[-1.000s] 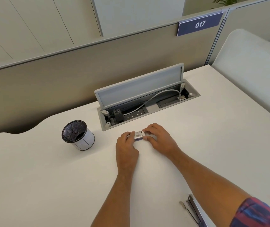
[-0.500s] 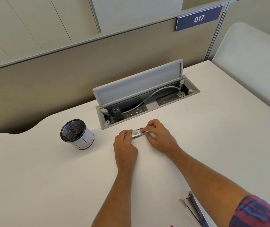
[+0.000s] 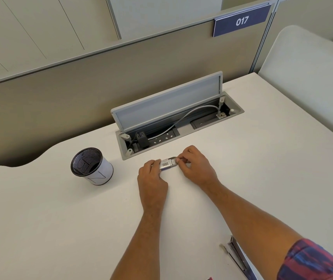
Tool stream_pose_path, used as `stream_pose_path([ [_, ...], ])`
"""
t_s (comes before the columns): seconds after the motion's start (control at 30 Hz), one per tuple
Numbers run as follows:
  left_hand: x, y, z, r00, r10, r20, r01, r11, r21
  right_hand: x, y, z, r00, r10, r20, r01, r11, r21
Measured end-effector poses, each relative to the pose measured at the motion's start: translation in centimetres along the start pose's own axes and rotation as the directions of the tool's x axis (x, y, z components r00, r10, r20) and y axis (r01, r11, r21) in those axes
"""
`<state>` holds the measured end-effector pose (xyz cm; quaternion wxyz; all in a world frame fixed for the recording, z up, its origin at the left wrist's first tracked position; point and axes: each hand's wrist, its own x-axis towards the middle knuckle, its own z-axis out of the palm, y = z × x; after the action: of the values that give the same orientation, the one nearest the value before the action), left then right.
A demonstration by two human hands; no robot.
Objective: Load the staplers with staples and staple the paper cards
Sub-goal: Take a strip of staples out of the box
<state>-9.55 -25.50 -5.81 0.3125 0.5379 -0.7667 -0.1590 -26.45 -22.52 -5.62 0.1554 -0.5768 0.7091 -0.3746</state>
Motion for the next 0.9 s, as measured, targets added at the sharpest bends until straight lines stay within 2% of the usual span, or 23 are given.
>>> stream_pose_path([
  [0.17, 0.08, -0.09, 0.13, 1.000, 0.001, 0.004, -0.001, 1.000, 0.005, 0.21, 0.06, -0.23, 0.999, -0.015, -0.030, 0.015, 1.000, -0.008],
  [0.33, 0.06, -0.02, 0.15, 1.000, 0.001, 0.004, -0.001, 1.000, 0.017, 0.11, -0.03, -0.53, 0.981, -0.191, 0.029, 0.193, 0.973, -0.128],
  [0.73, 0.04, -0.08, 0.18, 1.000, 0.009, 0.003, -0.009, 1.000, 0.018, 0.41, 0.33, -0.07, 0.992, -0.126, 0.012, 0.126, 0.986, -0.107],
  [0.9, 0.06, -0.05, 0.09, 1.000, 0.011, 0.002, -0.011, 1.000, 0.018, 0.48, 0.29, -0.03, 0.993, -0.099, 0.066, 0.107, 0.986, -0.125],
])
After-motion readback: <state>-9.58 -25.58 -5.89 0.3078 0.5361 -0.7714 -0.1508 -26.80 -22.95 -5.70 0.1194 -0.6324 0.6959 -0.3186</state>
